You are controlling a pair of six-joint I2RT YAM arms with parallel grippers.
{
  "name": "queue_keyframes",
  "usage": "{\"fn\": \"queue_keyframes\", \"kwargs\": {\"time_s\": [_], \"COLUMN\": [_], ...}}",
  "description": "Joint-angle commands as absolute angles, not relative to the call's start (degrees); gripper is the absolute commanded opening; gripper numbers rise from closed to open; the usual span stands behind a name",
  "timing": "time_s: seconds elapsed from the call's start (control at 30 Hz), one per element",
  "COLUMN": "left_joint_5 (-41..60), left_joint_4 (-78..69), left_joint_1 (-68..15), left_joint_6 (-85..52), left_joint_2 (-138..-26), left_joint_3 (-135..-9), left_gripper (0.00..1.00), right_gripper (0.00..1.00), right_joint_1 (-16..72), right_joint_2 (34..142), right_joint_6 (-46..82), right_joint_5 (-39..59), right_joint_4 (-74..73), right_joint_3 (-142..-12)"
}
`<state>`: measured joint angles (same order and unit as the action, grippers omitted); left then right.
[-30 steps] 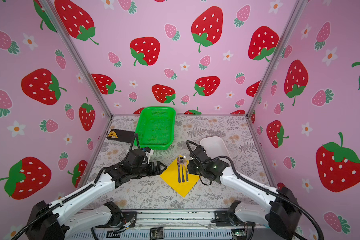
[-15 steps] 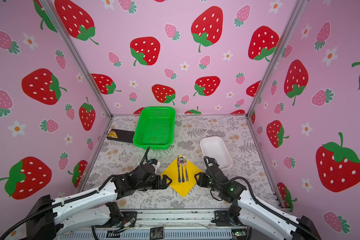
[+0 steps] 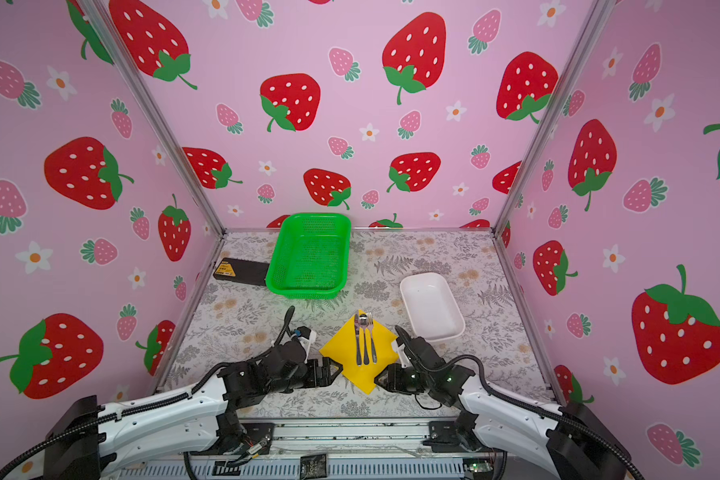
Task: Place the utensils on the paper napkin and roll it up
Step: 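Grasp the napkin's near edges with both grippers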
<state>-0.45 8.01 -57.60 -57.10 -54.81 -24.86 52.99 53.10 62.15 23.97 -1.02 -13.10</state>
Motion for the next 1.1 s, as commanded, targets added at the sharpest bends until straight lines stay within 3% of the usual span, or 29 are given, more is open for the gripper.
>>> {"fn": "queue_keyframes", "kwargs": {"time_s": [0.0, 0.27, 0.43, 0.77, 1.07], "left_joint_5": [-2.4, -5.3, -12.8, -14.4, -10.0], "left_joint_4": [7.2, 12.2, 19.8, 11.5, 5.3], "left_joint_1": [-58.1, -59.0, -60.0, -60.5, -64.0], "left_joint_6": [-57.1, -50.3, -42.6, -24.0, 0.4], "left_joint_2": [-56.9, -61.9, -59.3, -53.1, -57.0], "left_joint_3": [-26.9, -33.2, -36.0, -30.1, -27.7], "left_gripper": [0.97, 0.89, 0.85, 0.85, 0.82], "right_gripper": [0.42, 0.43, 0.44, 0.49, 0.51], "right_joint_1": [55.3, 60.6, 61.6, 61.4, 59.8], "right_joint_2": [49.9, 50.6, 54.6, 58.4, 64.5], "right_joint_6": [70.0, 77.5, 78.8, 81.3, 82.3], "right_joint_5": [23.2, 20.4, 18.1, 15.9, 17.9], "right_joint_4": [-4.3, -14.1, -15.7, -20.9, -26.7], "right_joint_3": [-9.6, -6.4, -7.1, -6.0, -8.2]}}
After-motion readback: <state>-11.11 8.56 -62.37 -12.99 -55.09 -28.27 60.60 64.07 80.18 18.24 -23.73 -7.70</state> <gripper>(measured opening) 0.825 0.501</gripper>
